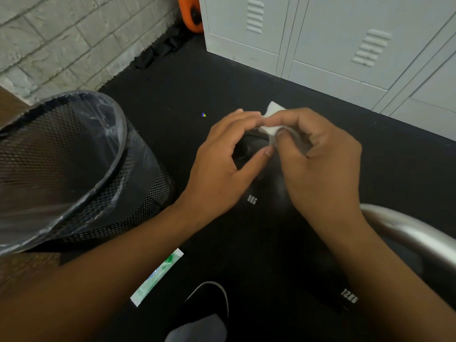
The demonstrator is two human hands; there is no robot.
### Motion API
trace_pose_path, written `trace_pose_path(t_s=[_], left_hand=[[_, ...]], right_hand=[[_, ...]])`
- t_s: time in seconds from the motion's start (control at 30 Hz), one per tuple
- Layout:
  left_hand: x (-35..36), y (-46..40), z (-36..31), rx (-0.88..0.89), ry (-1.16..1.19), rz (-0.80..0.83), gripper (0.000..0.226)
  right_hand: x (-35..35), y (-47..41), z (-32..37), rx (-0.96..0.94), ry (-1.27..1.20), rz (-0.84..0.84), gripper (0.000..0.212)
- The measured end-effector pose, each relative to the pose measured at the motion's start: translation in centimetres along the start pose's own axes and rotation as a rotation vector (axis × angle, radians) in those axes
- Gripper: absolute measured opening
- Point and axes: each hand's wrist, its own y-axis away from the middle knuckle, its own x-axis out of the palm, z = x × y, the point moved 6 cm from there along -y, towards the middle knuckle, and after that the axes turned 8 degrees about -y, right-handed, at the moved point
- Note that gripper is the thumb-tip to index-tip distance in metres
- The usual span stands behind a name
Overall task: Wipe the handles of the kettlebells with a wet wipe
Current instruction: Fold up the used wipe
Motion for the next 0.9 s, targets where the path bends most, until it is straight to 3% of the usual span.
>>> trace_pose_path(t_s=[0.2, 0.53, 0.7, 0.8, 0.9], left_hand=[[-3.8, 0.2, -1.1, -0.079, 0.229, -0.077, 0.015], [-15.5, 3.5, -0.2, -0.097, -0.016, -0.210, 0.019], [-24.2, 8.2, 2.0, -0.234, -0.214, -0.393, 0.024], [-26.7, 10.2, 3.3, -0.311, -0.311, -0.421, 0.024], [-27.1, 11.2, 4.2, -0.345, -0.376, -0.382, 0.026]], right_hand=[[1.2, 0.0, 2.0, 0.060, -0.177, 0.012, 0.021], [8.9, -0.7, 8.1, 0.054, -0.301, 0.328, 0.005], [14.7, -2.6, 11.7, 0.022, -0.322, 0.412, 0.013], [18.5, -3.4, 13.0, 0.025, -0.328, 0.489, 0.014], [21.1, -2.1, 12.8, 0.081, -0.257, 0.702, 0.043]])
